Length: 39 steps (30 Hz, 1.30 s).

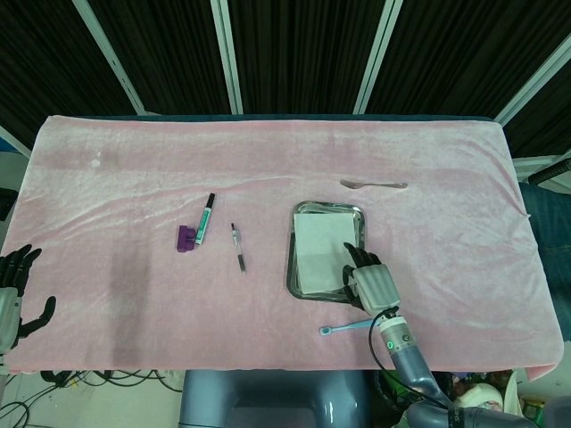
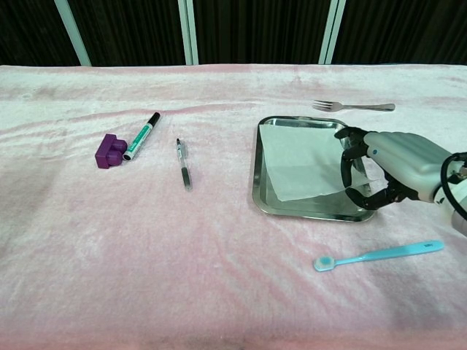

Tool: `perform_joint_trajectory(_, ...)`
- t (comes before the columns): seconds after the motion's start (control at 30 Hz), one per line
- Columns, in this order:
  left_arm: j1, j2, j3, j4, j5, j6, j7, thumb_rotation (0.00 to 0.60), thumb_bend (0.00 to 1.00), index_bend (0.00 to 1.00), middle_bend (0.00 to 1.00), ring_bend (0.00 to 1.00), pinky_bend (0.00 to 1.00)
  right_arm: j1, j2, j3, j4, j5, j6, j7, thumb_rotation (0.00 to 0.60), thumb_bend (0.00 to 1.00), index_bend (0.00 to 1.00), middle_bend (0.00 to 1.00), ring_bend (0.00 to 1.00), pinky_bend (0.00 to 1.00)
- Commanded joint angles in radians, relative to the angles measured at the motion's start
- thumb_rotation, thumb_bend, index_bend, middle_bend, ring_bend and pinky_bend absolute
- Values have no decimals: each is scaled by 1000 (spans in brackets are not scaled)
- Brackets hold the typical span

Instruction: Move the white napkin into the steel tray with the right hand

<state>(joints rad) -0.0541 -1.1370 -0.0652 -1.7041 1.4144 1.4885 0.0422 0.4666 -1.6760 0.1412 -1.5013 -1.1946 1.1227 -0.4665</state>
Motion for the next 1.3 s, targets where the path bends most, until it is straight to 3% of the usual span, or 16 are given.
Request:
perform_joint_trajectory(0.03, 0, 0, 0, 0, 0, 0, 0, 600, 407, 98, 26, 0, 25, 2, -7, 12, -22, 41, 8, -46, 600, 407, 692, 85, 143, 227)
perform_joint_trajectory(0.43, -1, 1, 0, -2, -1, -2, -1, 600, 407, 97, 26, 0, 37, 6, -15, 18, -93, 129, 46, -151, 600, 407, 703, 86, 142, 228)
perform_joint_trajectory(0.7, -1, 1, 0, -2, -3, -2, -2, 600, 407, 98, 26, 0, 37, 25, -33, 29, -76, 174, 33, -161, 600, 406, 686, 82, 143, 227)
perform_joint_trajectory(1.1, -1, 2, 0, -2, -3, -3, -2, 600, 407, 98, 26, 0, 37, 40, -20, 25, -111, 236, 27, -201, 600, 374, 277, 41, 134, 207)
perform_joint_trajectory(1.3, -1, 2, 0, -2, -4, -2, -2, 600, 407, 98, 26, 0, 37, 50, 0, 15, -150, 244, 22, -213, 600, 356, 226, 35, 128, 207)
